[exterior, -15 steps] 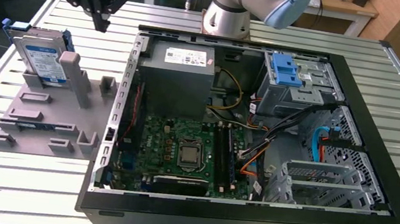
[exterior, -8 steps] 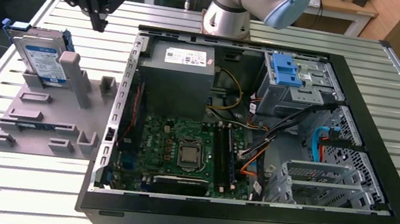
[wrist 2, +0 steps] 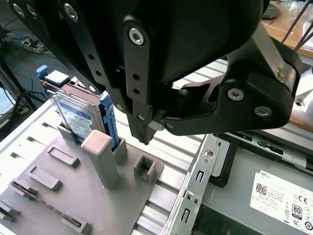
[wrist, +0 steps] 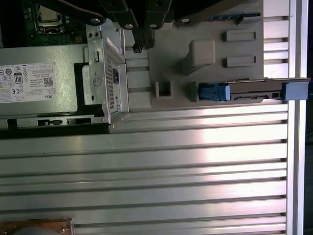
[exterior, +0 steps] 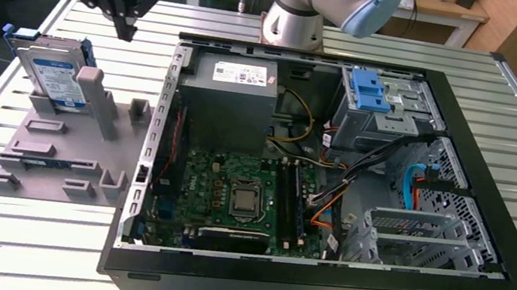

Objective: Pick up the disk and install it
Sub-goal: 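Reach for the disk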

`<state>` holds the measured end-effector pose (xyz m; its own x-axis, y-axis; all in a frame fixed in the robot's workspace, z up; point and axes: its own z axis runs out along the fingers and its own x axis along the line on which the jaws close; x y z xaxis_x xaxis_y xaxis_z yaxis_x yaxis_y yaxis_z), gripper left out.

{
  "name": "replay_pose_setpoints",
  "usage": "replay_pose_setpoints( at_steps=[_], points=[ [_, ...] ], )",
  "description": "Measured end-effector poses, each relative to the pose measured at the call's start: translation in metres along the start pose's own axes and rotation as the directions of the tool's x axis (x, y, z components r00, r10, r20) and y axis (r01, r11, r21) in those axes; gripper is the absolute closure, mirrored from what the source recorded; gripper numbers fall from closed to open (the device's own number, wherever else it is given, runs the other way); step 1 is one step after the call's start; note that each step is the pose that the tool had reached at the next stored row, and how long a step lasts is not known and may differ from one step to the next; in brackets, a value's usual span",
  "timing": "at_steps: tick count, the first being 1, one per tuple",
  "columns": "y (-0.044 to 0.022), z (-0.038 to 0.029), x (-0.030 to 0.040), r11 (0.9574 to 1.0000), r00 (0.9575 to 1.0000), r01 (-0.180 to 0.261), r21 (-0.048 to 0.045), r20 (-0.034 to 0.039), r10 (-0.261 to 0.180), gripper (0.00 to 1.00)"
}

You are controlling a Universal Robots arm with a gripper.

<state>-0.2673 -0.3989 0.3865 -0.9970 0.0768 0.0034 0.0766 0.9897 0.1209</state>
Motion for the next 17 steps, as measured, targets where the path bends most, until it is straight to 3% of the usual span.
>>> replay_pose_setpoints(
  at_steps=[17],
  points=[
    [-0.0005,0.0006,0.0057,1.0,1.0,0.0,0.0,-0.0001,0.0,0.89]
  ],
)
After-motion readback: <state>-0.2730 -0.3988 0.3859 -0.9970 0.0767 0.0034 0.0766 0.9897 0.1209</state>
